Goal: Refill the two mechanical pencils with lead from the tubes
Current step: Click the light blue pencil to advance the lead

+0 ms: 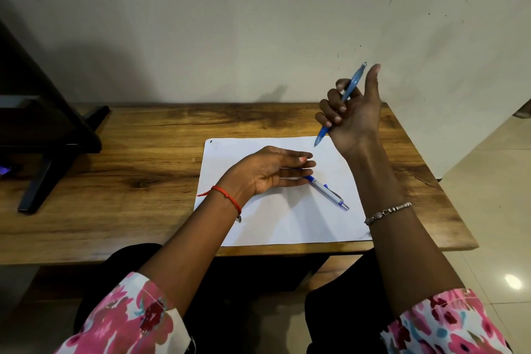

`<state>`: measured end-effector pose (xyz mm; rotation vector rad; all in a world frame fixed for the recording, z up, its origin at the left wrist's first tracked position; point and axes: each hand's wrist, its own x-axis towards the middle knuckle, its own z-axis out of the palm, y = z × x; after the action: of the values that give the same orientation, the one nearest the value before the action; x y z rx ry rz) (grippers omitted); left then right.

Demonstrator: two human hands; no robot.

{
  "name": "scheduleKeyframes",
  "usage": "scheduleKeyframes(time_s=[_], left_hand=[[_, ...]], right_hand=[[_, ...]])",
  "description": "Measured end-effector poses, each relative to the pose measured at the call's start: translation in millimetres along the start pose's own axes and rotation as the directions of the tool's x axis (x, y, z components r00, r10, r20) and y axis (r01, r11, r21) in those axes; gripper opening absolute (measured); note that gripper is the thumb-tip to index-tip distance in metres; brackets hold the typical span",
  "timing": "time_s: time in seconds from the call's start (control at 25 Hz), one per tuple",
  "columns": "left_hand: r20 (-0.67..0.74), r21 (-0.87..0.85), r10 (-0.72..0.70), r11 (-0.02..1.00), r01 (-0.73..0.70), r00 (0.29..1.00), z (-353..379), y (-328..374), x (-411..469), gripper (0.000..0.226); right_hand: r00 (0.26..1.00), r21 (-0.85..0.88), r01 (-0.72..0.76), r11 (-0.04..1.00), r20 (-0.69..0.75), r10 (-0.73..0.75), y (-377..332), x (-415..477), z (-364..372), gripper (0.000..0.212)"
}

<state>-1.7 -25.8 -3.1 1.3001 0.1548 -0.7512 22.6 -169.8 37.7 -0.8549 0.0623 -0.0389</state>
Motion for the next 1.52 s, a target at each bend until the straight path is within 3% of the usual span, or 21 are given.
scheduleKeyframes(time_s=[0.16,1.52], left_hand=[[-0.006,0.026,-0.022,0.999,0.022,1.000,4,-1,-1,0.015],[0.003,-0.034,-0.026,0.999,0.026,1.000,7,-5,1,0.011]], right_hand=[[0.998,-0.067,-0.057,0.996,-0.008,0.057,-4,-6,4,0.070],[0.999,-0.197,-0.039,0.980,0.022,0.044,-7,-11,12,0.063]])
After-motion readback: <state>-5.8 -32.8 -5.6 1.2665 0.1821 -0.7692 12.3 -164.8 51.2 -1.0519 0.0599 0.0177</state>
